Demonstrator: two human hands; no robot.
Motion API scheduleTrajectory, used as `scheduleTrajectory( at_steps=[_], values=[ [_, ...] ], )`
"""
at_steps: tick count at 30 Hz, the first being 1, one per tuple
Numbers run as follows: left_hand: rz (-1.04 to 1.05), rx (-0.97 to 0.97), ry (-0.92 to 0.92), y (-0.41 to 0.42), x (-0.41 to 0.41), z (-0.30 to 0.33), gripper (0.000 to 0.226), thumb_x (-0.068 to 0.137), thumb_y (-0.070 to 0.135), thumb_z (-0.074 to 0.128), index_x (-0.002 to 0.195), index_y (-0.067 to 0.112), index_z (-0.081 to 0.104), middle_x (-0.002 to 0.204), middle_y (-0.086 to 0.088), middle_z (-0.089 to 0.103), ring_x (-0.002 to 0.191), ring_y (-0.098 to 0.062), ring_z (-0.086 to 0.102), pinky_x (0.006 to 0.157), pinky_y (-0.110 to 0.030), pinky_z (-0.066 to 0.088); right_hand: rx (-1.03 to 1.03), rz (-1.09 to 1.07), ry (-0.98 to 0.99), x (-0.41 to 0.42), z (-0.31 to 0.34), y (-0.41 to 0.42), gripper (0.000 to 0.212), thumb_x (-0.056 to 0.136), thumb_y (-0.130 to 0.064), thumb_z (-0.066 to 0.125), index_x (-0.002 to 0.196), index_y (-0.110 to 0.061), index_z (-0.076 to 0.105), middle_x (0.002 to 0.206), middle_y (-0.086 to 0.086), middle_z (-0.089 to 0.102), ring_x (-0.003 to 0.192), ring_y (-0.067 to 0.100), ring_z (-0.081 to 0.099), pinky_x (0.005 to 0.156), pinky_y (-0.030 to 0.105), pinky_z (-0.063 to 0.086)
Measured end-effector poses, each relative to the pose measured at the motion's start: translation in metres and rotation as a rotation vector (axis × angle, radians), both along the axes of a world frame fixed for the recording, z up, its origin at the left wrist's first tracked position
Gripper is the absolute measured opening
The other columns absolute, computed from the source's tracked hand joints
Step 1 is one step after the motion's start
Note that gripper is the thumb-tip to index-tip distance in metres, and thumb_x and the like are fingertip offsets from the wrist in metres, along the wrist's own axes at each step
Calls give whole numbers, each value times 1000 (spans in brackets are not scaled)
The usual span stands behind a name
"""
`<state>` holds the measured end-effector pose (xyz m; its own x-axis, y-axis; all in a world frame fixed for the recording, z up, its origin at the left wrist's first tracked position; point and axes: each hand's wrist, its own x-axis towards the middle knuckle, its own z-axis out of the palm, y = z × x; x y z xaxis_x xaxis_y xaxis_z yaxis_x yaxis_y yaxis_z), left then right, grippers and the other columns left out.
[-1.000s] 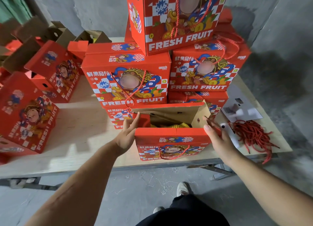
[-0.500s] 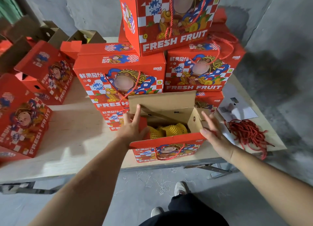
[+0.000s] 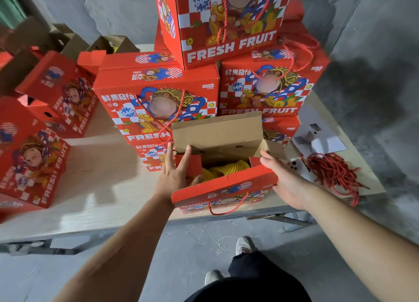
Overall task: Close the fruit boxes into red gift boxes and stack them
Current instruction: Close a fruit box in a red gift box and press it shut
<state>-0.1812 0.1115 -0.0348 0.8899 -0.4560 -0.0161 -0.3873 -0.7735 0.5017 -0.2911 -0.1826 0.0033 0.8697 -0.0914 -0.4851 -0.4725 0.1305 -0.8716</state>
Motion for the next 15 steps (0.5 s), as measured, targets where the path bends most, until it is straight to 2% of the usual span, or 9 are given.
scheduleTrajectory(
  at_steps=[2, 4, 5, 8, 9, 11, 13, 14, 15],
  values=[
    [10, -29, 60, 2, -2, -1, 92, 94, 66, 58, 164, 45, 2, 173, -8, -8, 155, -45, 10, 119, -59, 31, -194, 1, -90, -11, -4, 1, 71, 82, -72, 61, 148, -65, 35, 163, -29, 23, 150, 4, 28, 117, 38, 21],
    [33, -72, 115, 3, -4, -1, 88, 93, 76, 48, 162, 50, 1, 171, -6, 2, 154, -41, 13, 120, -58, 30, -438, 10, -221, -24, -10, -1, 57, 85, -74, 52, 141, -70, 42, 163, -31, 19, 152, -8, 15, 124, 39, 16],
    [49, -100, 143, 4, -5, 1, 85, 93, 80, 42, 162, 52, 1, 170, -6, 5, 154, -39, 13, 121, -58, 29, -490, 23, -283, -29, -12, -3, 55, 87, -72, 49, 142, -65, 45, 162, -32, 21, 151, -12, 14, 125, 37, 15],
    [89, -163, 248, 5, -3, 5, 71, 92, 78, 27, 157, 61, 5, 169, -4, 6, 154, -37, 11, 124, -58, 23, -586, 195, -407, -39, -17, -14, 65, 98, -68, 40, 155, -37, 42, 166, -27, 23, 154, -5, 16, 124, 29, 16],
    [100, -188, 293, 4, -3, 9, 63, 92, 76, 25, 152, 67, 6, 169, -3, 6, 154, -36, 9, 125, -58, 20, -620, 263, -414, -39, -18, -19, 70, 98, -70, 37, 158, -33, 39, 167, -26, 22, 155, -3, 15, 124, 28, 15],
    [123, -265, 376, 2, -1, 14, 51, 95, 72, 27, 143, 74, 10, 170, 4, 7, 156, -32, 6, 126, -58, 15, -645, 343, -379, -33, -16, -28, 78, 95, -78, 34, 159, -34, 36, 167, -26, 21, 155, -4, 14, 124, 27, 14],
    [126, -409, 416, 0, -2, 15, 44, 101, 63, 34, 143, 67, 22, 167, 22, 14, 158, -24, 8, 128, -54, 11, -587, 299, -294, -19, -10, -28, 80, 89, -88, 34, 154, -41, 44, 164, -29, 29, 152, -7, 20, 124, 29, 17],
    [131, -523, 447, 0, -3, 17, 42, 103, 57, 36, 145, 60, 29, 162, 28, 22, 157, -22, 17, 128, -54, 16, -552, 239, -254, -11, -9, -25, 80, 85, -92, 35, 148, -44, 50, 159, -28, 38, 150, -6, 27, 123, 31, 22],
    [182, -703, 535, 0, -4, 19, 41, 105, 52, 39, 147, 54, 38, 160, 23, 33, 151, -23, 33, 125, -55, 26, -544, 164, -228, -4, -9, -22, 79, 80, -96, 36, 139, -47, 57, 151, -25, 50, 145, -2, 38, 119, 32, 30]
  ],
)
